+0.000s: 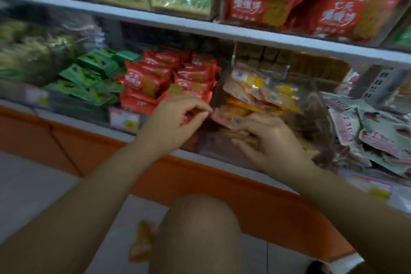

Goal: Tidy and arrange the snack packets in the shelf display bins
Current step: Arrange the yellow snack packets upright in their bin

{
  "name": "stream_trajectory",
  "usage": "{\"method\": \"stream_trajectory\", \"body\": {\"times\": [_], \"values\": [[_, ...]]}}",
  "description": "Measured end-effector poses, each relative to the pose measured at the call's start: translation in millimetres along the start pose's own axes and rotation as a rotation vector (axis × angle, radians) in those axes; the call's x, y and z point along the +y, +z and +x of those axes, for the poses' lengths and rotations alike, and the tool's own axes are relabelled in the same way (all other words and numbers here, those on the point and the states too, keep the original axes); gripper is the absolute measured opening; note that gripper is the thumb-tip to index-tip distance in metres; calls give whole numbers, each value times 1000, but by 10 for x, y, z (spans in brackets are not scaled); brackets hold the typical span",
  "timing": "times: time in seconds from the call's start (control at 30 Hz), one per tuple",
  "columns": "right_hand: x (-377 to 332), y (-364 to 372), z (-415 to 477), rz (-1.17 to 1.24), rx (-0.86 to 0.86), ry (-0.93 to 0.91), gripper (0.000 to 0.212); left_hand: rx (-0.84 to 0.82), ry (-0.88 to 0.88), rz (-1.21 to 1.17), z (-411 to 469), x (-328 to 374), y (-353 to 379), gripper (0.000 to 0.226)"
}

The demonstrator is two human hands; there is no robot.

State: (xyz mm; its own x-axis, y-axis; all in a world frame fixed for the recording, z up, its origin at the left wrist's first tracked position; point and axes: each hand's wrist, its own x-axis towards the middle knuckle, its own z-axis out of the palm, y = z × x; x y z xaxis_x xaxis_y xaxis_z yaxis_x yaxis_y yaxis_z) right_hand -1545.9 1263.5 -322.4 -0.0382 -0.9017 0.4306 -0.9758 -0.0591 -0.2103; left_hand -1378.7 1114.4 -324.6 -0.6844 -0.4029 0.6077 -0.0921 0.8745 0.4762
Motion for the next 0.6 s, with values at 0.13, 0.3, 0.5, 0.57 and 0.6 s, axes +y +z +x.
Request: {"method": "stream_trajectory", "body": {"times": [0.13, 0.3, 0.5, 0.57, 0.6], "values": [[-438, 364, 369, 121, -69, -104, 15, 92, -228, 36, -783, -438, -312, 13], [-941, 731, 799, 164, -379, -249, 19, 130, -516, 62, -1721, -994, -253, 14], [-1283, 1704, 987, 129, -778, -321, 24, -9, -1109, 13, -2959, -1758, 359, 16], [-1268, 1981, 982, 113, -896, -318, 26, -62, -1267, -21, -3257, -1936, 619, 20], [-1240, 2096, 979, 104, -966, -305, 28, -91, -1329, -41, -3370, -2000, 752, 24]]}}
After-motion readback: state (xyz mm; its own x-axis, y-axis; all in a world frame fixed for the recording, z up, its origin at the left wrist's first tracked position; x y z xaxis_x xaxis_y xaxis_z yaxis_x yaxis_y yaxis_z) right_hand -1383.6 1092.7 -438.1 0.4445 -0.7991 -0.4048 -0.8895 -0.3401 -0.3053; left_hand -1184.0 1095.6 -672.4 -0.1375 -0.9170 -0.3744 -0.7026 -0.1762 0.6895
